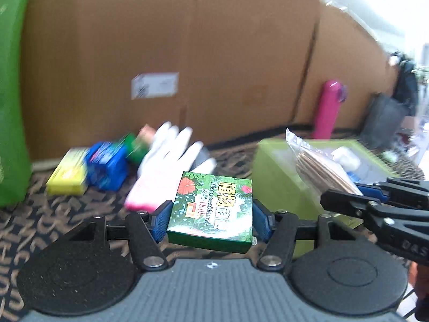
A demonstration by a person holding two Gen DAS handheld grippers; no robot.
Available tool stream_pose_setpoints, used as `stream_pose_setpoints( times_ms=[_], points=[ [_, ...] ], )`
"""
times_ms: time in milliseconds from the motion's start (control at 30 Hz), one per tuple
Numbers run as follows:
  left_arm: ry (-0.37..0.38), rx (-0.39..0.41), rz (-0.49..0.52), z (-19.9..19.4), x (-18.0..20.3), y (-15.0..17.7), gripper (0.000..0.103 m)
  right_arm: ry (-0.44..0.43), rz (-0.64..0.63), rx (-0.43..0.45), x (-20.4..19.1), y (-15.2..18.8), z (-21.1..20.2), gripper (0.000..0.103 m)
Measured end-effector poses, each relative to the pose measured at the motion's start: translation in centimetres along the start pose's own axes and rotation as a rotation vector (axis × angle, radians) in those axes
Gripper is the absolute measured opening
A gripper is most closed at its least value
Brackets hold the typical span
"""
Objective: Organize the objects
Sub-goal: 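Carry the swab bag and green box into the shoebox and open both grippers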
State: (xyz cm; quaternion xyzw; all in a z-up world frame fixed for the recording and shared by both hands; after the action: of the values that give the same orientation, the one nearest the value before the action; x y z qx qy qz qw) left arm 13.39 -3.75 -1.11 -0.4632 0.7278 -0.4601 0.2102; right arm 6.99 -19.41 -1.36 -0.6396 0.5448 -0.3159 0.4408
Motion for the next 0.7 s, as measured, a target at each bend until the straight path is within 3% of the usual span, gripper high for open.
stream_pose_setpoints(
  times_ms=[200, 367, 500, 700],
  points=[
    [0.104, 0.067, 0.073, 0.7, 4.7, -3.5, 0.065, 0.234, 0.016, 0.042, 6.6, -0.8, -2.7, 0.020],
    [0.162, 0.071, 0.133, 2.9, 8.5, -4.7, 0.065, 0.424, -0.003, 0.028, 11.8, -0.1, -3.6, 0.020],
    [0.221, 0.047, 0.153, 5.1, 11.4, -4.8, 0.065, 0.476, 0.015, 0.009, 14.7, 0.8, -2.8, 0.020],
    [0.248, 0.011, 0.195, 7.9, 13.9, -3.9, 0.065, 0.492, 0.051, -0.016, 16.8, 1.9, -0.9, 0.020]
  ],
)
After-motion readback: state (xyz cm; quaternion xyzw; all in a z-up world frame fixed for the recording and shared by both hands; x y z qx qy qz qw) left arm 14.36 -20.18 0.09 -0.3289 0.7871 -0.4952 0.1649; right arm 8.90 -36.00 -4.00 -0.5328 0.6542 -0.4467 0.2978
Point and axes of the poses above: each gripper's, at about its wrist camera, not at the fingertips, and z roughly the way its jaws point, x to its right, y to its underside, the point moved 8 cm from there along z, roughly the way its jaws point, and after that the axes turned 1 degree about z, right-handed, at the moved point
